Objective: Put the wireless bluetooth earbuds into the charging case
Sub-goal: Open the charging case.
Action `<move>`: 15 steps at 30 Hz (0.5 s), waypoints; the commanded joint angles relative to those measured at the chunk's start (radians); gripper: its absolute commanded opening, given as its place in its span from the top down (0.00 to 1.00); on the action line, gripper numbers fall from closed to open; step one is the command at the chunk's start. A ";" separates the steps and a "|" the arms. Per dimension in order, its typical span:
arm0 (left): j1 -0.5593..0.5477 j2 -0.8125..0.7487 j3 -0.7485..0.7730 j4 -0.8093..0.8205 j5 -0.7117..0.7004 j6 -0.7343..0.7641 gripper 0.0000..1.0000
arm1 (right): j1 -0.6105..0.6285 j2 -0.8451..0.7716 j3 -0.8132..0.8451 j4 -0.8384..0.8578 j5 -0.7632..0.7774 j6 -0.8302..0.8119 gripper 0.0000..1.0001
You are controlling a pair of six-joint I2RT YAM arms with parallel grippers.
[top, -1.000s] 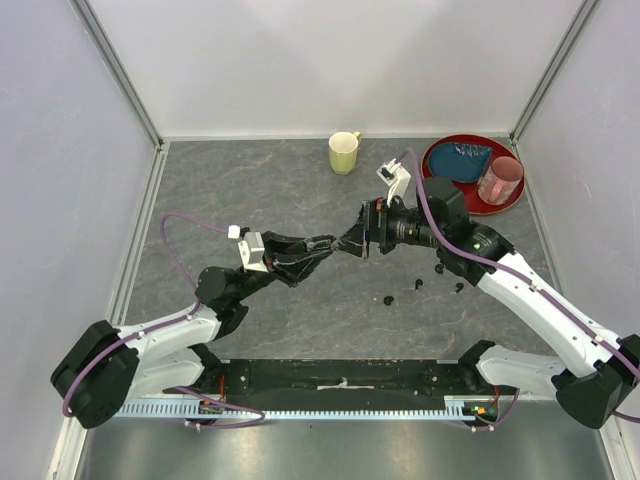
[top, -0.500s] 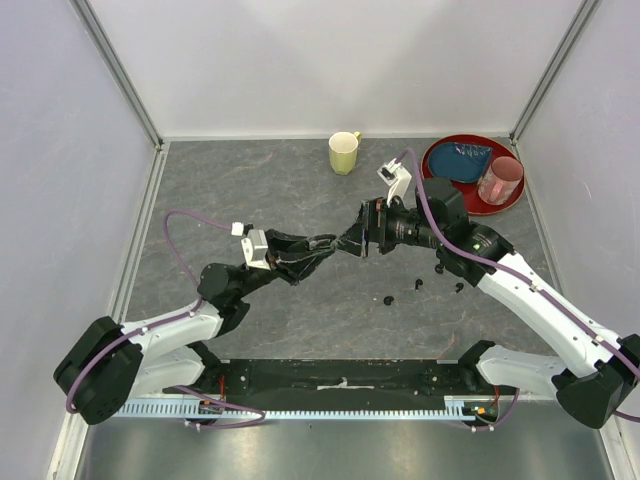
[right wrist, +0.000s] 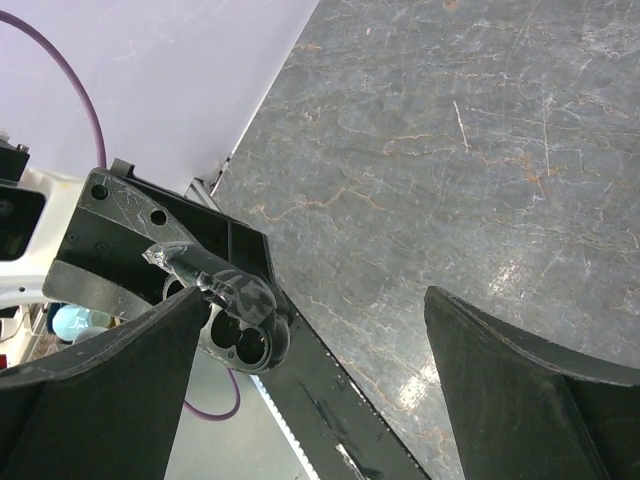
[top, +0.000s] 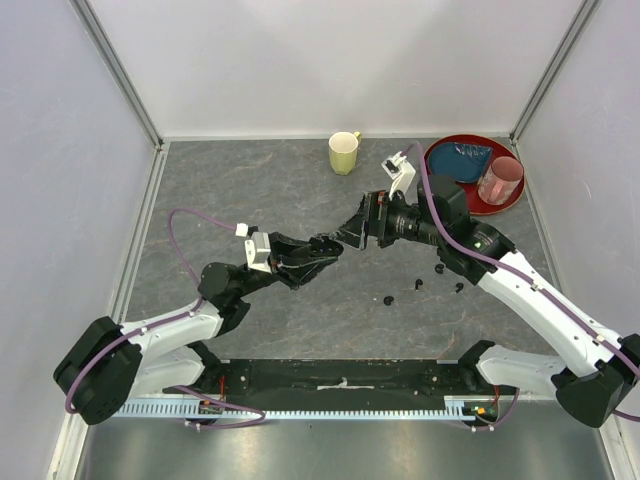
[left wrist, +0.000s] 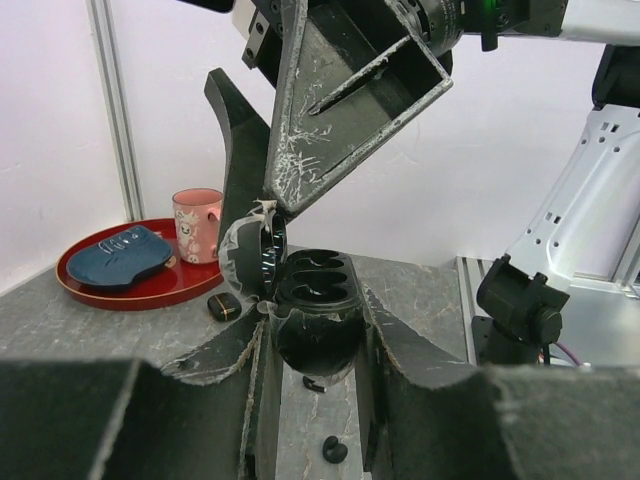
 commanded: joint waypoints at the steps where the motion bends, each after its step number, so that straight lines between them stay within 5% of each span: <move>1: -0.009 -0.024 0.032 0.083 0.046 -0.015 0.98 | -0.004 0.001 0.029 0.042 0.028 0.016 0.02; 15: -0.009 -0.046 -0.011 0.038 -0.010 0.013 0.98 | -0.140 -0.068 0.090 0.079 -0.098 0.021 0.02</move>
